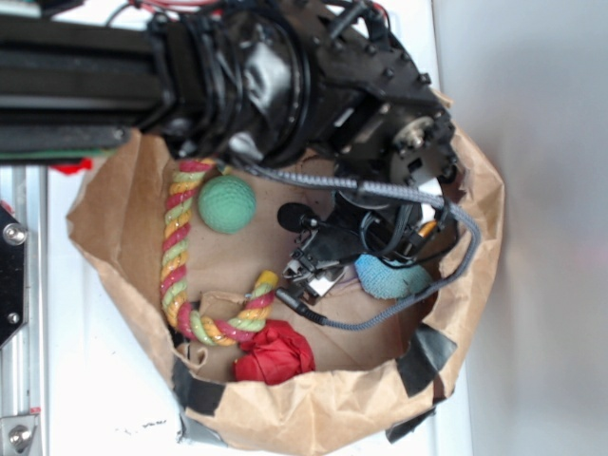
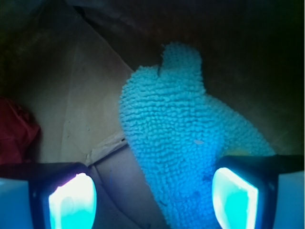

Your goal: Grab the blue cloth.

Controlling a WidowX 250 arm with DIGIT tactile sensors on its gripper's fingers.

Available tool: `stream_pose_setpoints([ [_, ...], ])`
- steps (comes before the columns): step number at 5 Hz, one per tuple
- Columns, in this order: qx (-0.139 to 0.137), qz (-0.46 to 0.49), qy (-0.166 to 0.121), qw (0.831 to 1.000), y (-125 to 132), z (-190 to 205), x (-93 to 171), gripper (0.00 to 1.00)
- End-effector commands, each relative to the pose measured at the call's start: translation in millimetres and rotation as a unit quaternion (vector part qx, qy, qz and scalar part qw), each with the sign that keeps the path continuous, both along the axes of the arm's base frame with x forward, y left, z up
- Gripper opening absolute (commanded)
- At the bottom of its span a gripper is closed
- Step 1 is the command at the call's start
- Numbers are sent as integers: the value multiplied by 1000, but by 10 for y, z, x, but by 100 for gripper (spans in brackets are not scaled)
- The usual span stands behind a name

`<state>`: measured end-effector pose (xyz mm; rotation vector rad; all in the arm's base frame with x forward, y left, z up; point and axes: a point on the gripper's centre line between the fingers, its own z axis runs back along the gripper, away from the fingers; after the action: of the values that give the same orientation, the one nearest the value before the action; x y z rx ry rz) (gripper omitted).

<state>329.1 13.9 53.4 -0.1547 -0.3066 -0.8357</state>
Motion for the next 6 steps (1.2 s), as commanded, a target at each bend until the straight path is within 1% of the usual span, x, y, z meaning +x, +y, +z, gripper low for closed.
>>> stream_pose_setpoints([
  [1, -1, 18, -54, 998, 90, 166, 352, 100],
  [2, -8, 12, -63, 998, 5, 159, 423, 100],
  [3, -6, 2, -54, 999, -76, 41, 469, 100],
  [4, -1, -2, -46, 999, -59, -28, 461, 100],
  [5, -2, 2, -51, 999, -45, -16, 458, 0],
  [6, -2, 11, -54, 998, -5, 4, 442, 0],
])
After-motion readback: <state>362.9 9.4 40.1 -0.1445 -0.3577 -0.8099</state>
